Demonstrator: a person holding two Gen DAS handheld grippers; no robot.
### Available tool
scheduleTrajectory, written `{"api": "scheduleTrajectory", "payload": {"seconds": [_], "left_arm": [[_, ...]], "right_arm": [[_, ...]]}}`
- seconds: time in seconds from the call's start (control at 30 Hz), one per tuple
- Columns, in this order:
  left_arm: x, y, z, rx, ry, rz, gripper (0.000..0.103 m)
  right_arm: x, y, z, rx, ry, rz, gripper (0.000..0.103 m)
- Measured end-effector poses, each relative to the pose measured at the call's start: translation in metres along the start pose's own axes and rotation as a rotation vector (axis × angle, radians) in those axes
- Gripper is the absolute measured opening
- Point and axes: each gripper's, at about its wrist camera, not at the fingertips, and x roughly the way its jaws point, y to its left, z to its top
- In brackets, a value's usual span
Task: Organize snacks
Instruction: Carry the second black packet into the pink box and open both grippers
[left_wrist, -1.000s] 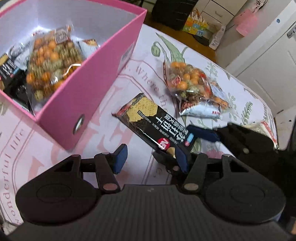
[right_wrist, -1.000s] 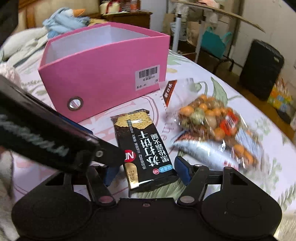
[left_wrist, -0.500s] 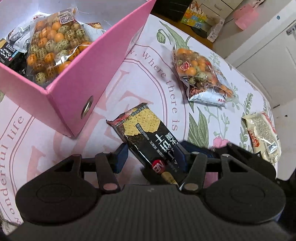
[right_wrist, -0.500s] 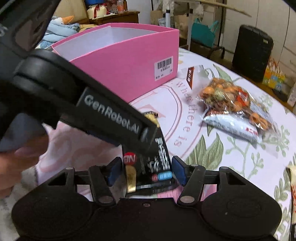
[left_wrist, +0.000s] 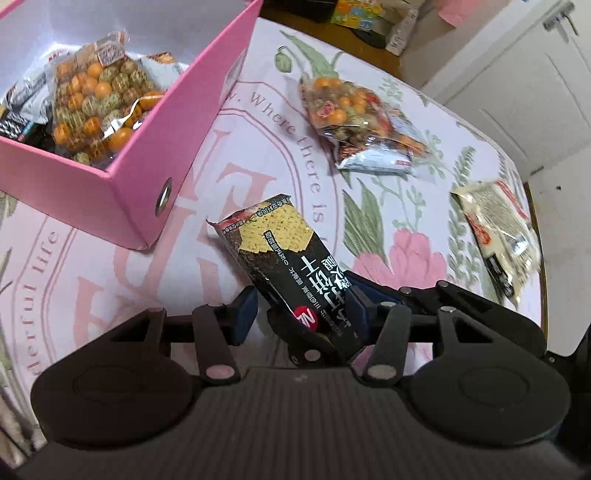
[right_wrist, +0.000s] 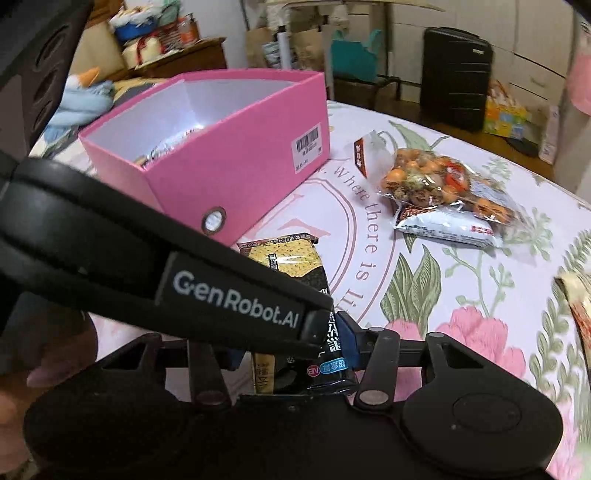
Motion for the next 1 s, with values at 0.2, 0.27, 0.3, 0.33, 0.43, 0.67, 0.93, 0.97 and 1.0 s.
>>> {"api": "scheduleTrajectory", "payload": {"seconds": [0.2,0.27,0.3,0.33,0.43,0.67,0.93,0.97,1.0], "left_arm": [[-0.034,-0.003,-0.006,0.050,0.024,-0.030,0.048],[-0.045,-0.004,-0.007,0.061,0.022,-0.045,0.048],[-0.052,-0.004,-0.006,0.066,0.019,-0.052,0.048],[-0.059,-0.003,-0.007,0.068,0.012,-0.058,0.048],[-0.077,-0.002,-0.006,0.070,-0.014,-0.065,0.047],[-0.118,0.013,0.002,0.053,-0.086,-0.086,0.047],[-0.146,0.047,0.020,0.031,-0.179,-0.095,0.048],[-0.146,0.051,0.025,0.027,-0.190,-0.092,0.048],[-0.145,0.057,0.033,0.022,-0.203,-0.088,0.048]], "right_arm": [[-0.026,0.017,0.000,0.063,-0.002,-0.027,0.054],[-0.034,0.024,0.002,0.067,-0.011,-0.037,0.054],[-0.039,0.026,0.004,0.066,-0.013,-0.040,0.054],[-0.045,0.029,0.006,0.063,-0.017,-0.043,0.054],[-0.056,0.040,0.015,0.015,-0.020,-0.048,0.054],[-0.072,0.062,0.040,-0.030,-0.039,-0.060,0.054],[-0.071,0.085,0.066,-0.101,-0.115,-0.015,0.055],[-0.066,0.086,0.071,-0.107,-0.126,-0.009,0.055],[-0.062,0.088,0.076,-0.112,-0.138,-0.004,0.055]]}}
